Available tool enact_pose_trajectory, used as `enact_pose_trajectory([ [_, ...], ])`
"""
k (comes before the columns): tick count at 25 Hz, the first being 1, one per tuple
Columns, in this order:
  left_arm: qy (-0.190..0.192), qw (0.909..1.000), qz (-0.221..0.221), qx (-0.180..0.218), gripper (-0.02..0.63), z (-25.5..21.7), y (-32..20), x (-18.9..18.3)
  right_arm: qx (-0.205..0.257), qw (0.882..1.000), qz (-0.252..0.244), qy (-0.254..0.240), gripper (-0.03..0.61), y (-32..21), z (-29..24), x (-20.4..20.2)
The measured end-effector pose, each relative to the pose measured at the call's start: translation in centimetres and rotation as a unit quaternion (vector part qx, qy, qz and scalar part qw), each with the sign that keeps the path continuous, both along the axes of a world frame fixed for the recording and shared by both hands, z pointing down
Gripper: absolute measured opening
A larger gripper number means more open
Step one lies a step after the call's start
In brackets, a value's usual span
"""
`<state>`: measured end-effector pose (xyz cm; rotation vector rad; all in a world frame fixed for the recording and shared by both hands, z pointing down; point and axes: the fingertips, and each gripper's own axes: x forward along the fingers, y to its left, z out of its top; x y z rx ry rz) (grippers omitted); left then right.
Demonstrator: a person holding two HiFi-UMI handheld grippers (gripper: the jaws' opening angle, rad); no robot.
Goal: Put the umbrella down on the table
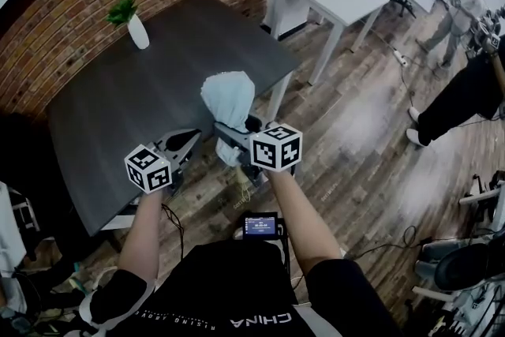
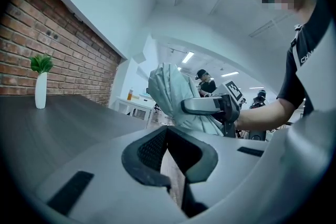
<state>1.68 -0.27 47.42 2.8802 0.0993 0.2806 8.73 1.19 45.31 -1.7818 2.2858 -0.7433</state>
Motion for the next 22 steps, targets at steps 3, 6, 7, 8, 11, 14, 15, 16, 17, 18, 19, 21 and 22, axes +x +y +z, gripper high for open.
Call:
enact_pose_trajectory([
  [3, -0.005, 1.0000, -0.006, -0.003, 0.003, 0.4, -0.6, 1.9, -0.002, 1.000, -0.007, -0.004, 0.304, -0.9, 0.2, 2.1],
  [6, -0.011, 0.9999, -0.009, -0.002, 0.003, 0.9, -0.9, 3.6, -0.005, 1.000, -0.014, -0.005, 0.304, -1.3, 0.7, 3.8],
  [7, -0.012, 0.9999, -0.009, -0.002, 0.003, 1.0, -0.9, 4.1, -0.005, 1.000, -0.015, -0.006, 0.304, -1.4, 0.9, 4.3],
  [8, -0.014, 0.9998, -0.010, -0.001, 0.003, 1.2, -1.0, 4.5, -0.006, 1.000, -0.016, -0.007, 0.304, -1.6, 1.1, 4.8],
  [11, -0.018, 0.9997, -0.015, 0.001, 0.003, 1.2, -1.9, 5.3, -0.005, 1.000, -0.020, -0.011, 0.304, -2.4, 1.2, 5.7],
  [14, -0.018, 0.9996, -0.020, 0.001, 0.003, 1.1, -2.9, 5.9, -0.004, 1.000, -0.024, -0.014, 0.304, -3.4, 1.2, 6.5],
  [15, -0.019, 0.9996, -0.021, 0.001, 0.003, 1.1, -3.3, 6.2, -0.004, 1.000, -0.025, -0.016, 0.304, -3.9, 1.2, 6.8],
  [16, -0.019, 0.9996, -0.022, 0.000, 0.003, 1.3, -3.8, 6.4, -0.006, 1.000, -0.025, -0.017, 0.304, -4.4, 1.4, 7.0],
  [17, -0.020, 0.9995, -0.023, -0.002, 0.003, 1.4, -4.5, 6.7, -0.007, 1.000, -0.024, -0.018, 0.304, -5.0, 1.5, 7.2],
  [18, -0.021, 0.9995, -0.024, -0.003, 0.003, 1.6, -5.4, 7.0, -0.009, 1.000, -0.024, -0.018, 0.304, -5.7, 1.7, 7.5],
  [19, -0.022, 0.9994, -0.026, -0.005, 0.003, 1.7, -6.3, 7.4, -0.011, 0.999, -0.024, -0.018, 0.304, -6.4, 1.8, 7.8],
  [21, -0.022, 0.9993, -0.031, -0.008, 0.003, 1.9, -8.0, 8.2, -0.014, 0.999, -0.024, -0.017, 0.304, -7.8, 2.1, 8.5],
  [22, -0.022, 0.9992, -0.031, -0.009, 0.003, 1.9, -8.9, 8.7, -0.015, 0.999, -0.024, -0.016, 0.304, -8.5, 2.1, 8.9],
])
